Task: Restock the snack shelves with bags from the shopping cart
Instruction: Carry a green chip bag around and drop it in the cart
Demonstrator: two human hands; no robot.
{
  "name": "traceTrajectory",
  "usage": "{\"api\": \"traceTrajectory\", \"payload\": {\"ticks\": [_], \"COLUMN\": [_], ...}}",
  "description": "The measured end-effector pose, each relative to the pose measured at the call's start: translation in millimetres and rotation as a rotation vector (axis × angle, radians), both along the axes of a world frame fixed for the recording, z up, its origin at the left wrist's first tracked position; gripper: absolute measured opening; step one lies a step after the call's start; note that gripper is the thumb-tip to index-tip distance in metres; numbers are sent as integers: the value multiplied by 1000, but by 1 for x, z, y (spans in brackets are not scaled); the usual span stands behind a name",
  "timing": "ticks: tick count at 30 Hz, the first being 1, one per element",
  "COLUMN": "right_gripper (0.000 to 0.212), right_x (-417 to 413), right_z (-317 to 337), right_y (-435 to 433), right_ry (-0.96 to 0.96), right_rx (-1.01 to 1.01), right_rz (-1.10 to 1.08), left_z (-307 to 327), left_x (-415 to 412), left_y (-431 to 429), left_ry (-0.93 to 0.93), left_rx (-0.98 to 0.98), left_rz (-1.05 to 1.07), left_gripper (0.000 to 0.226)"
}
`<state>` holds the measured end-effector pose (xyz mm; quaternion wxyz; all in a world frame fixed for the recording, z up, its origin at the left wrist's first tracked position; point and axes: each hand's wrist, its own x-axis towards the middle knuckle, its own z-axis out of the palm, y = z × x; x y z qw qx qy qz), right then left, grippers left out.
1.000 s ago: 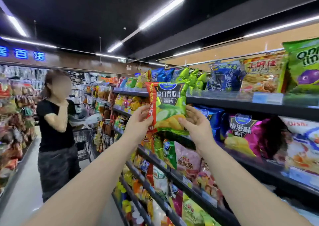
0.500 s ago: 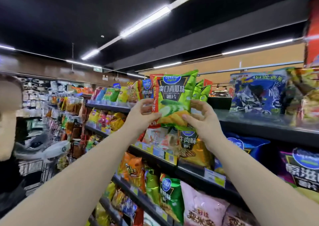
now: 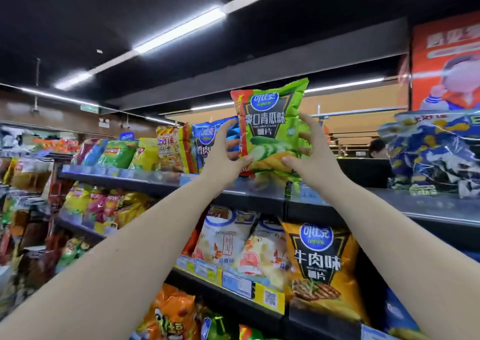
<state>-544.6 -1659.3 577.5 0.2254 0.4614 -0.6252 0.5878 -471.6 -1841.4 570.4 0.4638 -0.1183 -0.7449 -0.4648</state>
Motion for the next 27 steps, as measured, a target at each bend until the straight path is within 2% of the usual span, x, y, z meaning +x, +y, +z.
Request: {"api": "traceTrajectory", "payload": {"ticks": [6,12,21,25,27], "right_gripper": [86,82,77,73,72], "right_x": [-4,4,19,21,19], "right_z": [-5,-6,-9,-2,2], "right_y": [-18,-32,-28,-36,-41], "right_ry": [90,30,-63,-91,-77], "right_rx": [83,100,244,250,244], "right_rz": [-248,-431,-549,-597,-658], "left_z": [-6,-5,-9,-5,-2], "left_x": [-43,-63,-50,-51,-54], "left_y": [-43,-59,-68,-69,-65], "left_ry": [56,13,-57,-68,-64], "left_rx": [-86,-143,-295,-263,-274], "left_rz": [-130,-227,-209,-196,-139], "left_gripper": [79,78,76,61,62]}}
